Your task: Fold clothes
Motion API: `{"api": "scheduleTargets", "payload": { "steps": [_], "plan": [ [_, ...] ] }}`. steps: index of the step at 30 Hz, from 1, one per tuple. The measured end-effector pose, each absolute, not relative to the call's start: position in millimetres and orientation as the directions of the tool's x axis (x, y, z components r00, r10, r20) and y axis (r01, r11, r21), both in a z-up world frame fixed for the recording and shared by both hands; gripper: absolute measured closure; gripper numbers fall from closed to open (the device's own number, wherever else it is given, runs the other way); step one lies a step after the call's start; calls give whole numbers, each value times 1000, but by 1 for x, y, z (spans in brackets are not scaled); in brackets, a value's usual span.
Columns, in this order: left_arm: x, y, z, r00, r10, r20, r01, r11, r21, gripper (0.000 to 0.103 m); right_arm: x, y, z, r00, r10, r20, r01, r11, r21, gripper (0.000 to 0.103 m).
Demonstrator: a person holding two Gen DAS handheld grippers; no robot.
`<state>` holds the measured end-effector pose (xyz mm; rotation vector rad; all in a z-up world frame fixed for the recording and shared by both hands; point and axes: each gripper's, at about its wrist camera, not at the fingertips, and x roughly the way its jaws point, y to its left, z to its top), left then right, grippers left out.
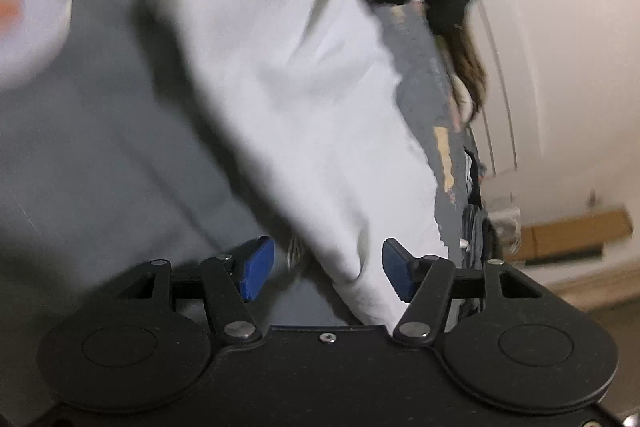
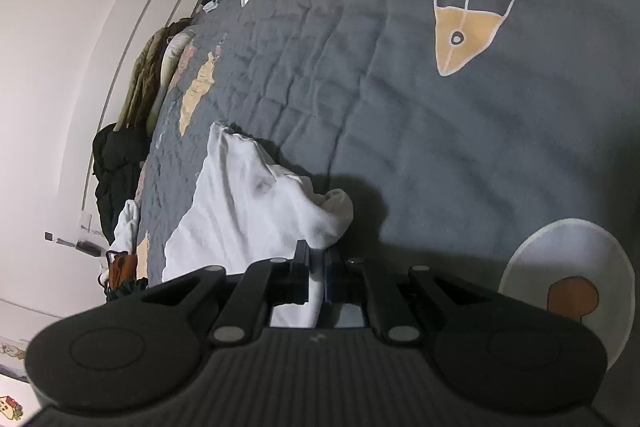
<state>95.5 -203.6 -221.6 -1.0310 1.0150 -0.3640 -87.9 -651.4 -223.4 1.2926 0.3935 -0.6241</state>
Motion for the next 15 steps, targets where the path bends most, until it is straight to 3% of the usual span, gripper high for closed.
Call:
{"api": "scheduleTargets", "payload": {
  "steps": [1,2,3,5,10,15],
  "plan": [
    [97,-208,-228,535,-669,-516,-209,487,-848,46,-87,-651,-223,774,-211,-597,629,151,762,97],
    [99,-212,-235,551,-661,-510,-228,468,-854,54,-87,-650,-222,773,-215,-596,630,159,760,97],
    [101,-216,-242,567,-652,-503,-246,449,-859,77,-88,-649,-222,772,-218,-596,632,165,757,97],
    [104,-215,-251,573,-658,-488,-256,422,-870,95,-88,-649,-223,769,-224,-599,635,161,756,97],
    [105,-185,-233,633,-643,-431,-143,451,-881,98,-84,-649,-229,748,-254,-614,658,154,737,97],
    [107,-145,-224,666,-610,-430,-132,470,-873,98,-85,-652,-234,750,-244,-615,653,124,747,97]
  ]
}}
